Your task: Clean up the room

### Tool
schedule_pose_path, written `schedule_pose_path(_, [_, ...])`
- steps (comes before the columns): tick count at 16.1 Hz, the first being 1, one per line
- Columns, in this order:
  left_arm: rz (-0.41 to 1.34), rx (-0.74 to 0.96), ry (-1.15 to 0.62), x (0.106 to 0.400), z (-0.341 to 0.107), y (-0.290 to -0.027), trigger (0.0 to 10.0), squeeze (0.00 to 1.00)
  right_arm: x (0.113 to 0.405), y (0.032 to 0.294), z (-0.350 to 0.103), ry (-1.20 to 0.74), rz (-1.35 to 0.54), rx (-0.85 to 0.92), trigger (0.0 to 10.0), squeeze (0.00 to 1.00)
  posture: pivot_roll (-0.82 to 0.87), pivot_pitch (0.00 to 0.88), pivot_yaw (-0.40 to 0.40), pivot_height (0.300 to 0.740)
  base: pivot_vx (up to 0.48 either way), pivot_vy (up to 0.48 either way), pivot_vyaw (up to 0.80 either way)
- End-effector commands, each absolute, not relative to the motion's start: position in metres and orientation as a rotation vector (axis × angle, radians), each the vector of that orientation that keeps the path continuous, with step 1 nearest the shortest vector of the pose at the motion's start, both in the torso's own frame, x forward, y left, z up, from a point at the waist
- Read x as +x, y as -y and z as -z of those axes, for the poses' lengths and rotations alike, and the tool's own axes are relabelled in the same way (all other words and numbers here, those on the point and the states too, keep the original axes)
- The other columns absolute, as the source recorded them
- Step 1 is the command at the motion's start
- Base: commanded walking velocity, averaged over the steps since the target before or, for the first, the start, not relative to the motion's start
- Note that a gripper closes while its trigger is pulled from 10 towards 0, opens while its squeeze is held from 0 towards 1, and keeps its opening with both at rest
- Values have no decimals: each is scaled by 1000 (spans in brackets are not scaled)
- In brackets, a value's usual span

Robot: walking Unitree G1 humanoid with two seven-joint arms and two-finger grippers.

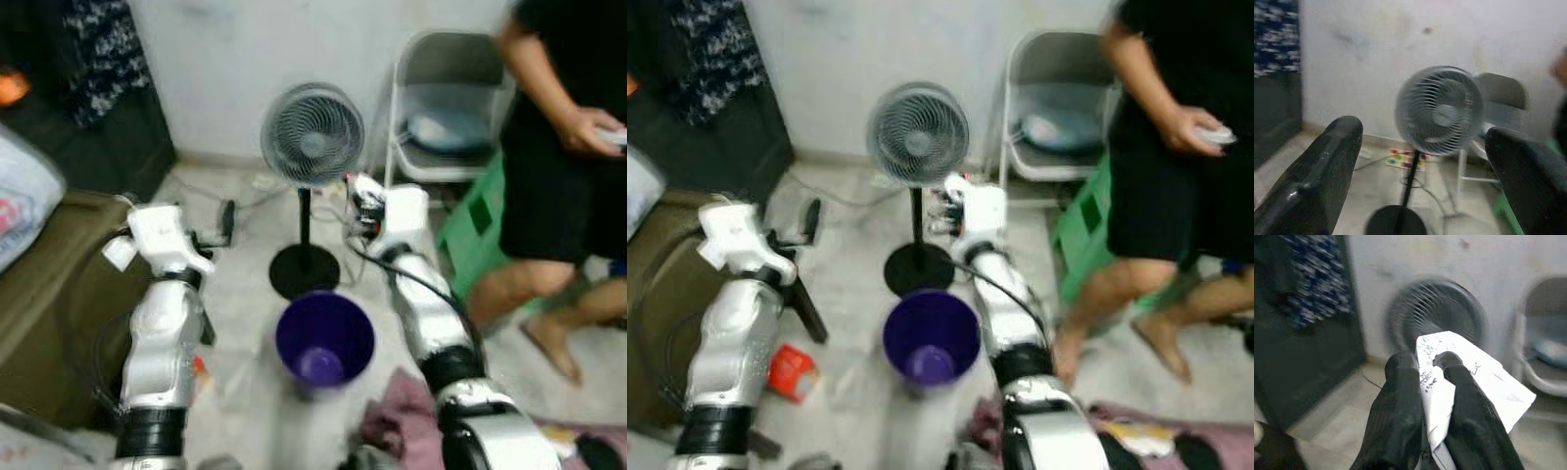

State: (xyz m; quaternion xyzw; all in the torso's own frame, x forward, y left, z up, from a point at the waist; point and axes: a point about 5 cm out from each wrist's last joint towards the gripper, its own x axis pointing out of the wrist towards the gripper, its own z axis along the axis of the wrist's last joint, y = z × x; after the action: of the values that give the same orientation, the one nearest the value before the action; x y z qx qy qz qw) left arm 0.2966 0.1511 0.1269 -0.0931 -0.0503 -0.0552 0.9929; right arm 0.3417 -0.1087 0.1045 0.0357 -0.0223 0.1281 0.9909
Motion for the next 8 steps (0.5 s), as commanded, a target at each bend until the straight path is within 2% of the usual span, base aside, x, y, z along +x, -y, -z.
schedule_pose_path(1, [105, -157, 108, 295, -131, -156, 10000, 0, 344, 96, -115, 80, -288, 83, 10000, 0, 37, 0, -12, 740, 0, 0, 0])
schedule_pose_path(8, [154, -145, 65, 283, -127, -153, 10000, 0, 335, 93, -110, 68, -292, 94, 10000, 0, 41, 0, -7, 740, 0, 0, 0])
